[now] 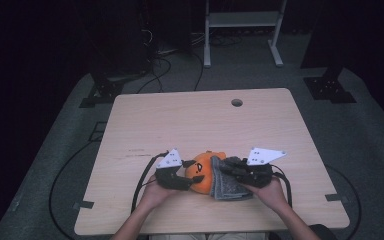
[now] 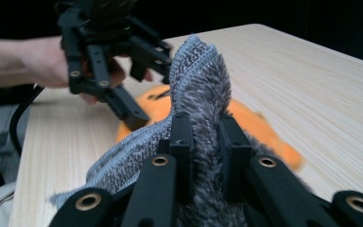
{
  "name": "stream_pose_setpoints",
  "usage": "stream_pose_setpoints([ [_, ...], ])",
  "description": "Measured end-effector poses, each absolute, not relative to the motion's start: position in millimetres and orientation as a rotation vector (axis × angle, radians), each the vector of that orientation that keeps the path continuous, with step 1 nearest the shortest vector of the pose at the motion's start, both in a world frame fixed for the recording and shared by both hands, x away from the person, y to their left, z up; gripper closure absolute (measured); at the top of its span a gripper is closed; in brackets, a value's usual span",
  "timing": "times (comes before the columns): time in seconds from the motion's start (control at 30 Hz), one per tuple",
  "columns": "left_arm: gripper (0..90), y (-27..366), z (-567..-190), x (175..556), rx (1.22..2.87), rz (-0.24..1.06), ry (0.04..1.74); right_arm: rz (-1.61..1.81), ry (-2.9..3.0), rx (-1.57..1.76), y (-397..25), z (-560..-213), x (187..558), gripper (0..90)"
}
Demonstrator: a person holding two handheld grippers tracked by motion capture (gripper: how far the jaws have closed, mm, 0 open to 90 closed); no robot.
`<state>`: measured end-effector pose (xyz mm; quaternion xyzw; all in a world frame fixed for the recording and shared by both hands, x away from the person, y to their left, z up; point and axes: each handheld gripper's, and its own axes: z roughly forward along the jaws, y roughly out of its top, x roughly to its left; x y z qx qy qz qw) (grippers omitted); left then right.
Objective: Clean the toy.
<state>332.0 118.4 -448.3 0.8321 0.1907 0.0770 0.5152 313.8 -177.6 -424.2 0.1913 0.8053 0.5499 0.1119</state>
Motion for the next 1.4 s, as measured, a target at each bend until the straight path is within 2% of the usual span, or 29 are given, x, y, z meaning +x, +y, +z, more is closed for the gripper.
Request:
stream_pose_setpoints([
  [0.07, 37.2, 120.7, -448.1, 333.1, 2.000, 0.173, 0.463, 1.582, 2.378, 0.557, -173.4, -426.7, 313.2, 78.2],
  [0.37, 37.5, 122.2, -449.2, 338.6, 1.975, 0.142, 0.496, 1.509, 2.371, 0.705, -201.9, -434.0, 322.3, 78.2],
  [0.6, 38.4, 120.9, -449.9, 338.4, 1.990, 0.158, 0.494, 1.559, 2.382, 0.593, -175.9, -425.3, 316.4, 78.2],
  [0.83, 38.5, 120.4, -448.0, 335.0, 2.003, 0.146, 0.462, 1.545, 2.400, 0.756, -196.5, -435.3, 327.5, 78.3],
  [0.87, 36.8, 120.3, -446.7, 334.4, 1.999, 0.134, 0.451, 1.544, 2.404, 0.748, -197.1, -435.7, 327.0, 78.3],
  [1.03, 7.4, 114.7, -436.4, 341.5, 1.979, 0.038, 0.493, 1.531, 2.429, 0.648, -194.8, -437.0, 319.0, 78.1],
  [1.13, 5.9, 107.6, -440.5, 344.6, 2.007, 0.072, 0.507, 1.545, 2.453, 0.625, -192.9, -439.2, 315.4, 78.1],
  [1.17, 6.6, 105.0, -442.9, 342.9, 2.022, 0.102, 0.489, 1.537, 2.456, 0.612, -191.6, -439.2, 314.0, 78.1],
  [1.2, 12.3, 105.0, -442.9, 342.9, 2.022, 0.102, 0.489, 1.523, 2.453, 0.606, -190.7, -438.5, 313.1, 78.1],
  [1.23, 18.9, 103.9, -443.9, 337.0, 2.032, 0.174, 0.443, 1.504, 2.457, 0.598, -190.5, -437.3, 313.2, 78.1],
  [1.27, 28.2, 103.9, -443.9, 337.0, 2.032, 0.174, 0.443, 1.501, 2.458, 0.606, -191.2, -436.2, 313.1, 78.2],
  [1.3, 28.2, 105.2, -442.5, 334.5, 2.025, 0.204, 0.426, 1.501, 2.458, 0.606, -191.2, -436.2, 313.1, 78.2],
  [1.37, 39.8, 104.4, -438.1, 329.3, 1.998, 0.289, 0.412, 1.569, 2.388, 0.616, -195.3, -426.3, 312.9, 78.4],
  [1.4, 40.7, 101.9, -436.7, 327.9, 1.993, 0.315, 0.403, 1.591, 2.364, 0.609, -195.4, -422.6, 312.8, 78.4],
])
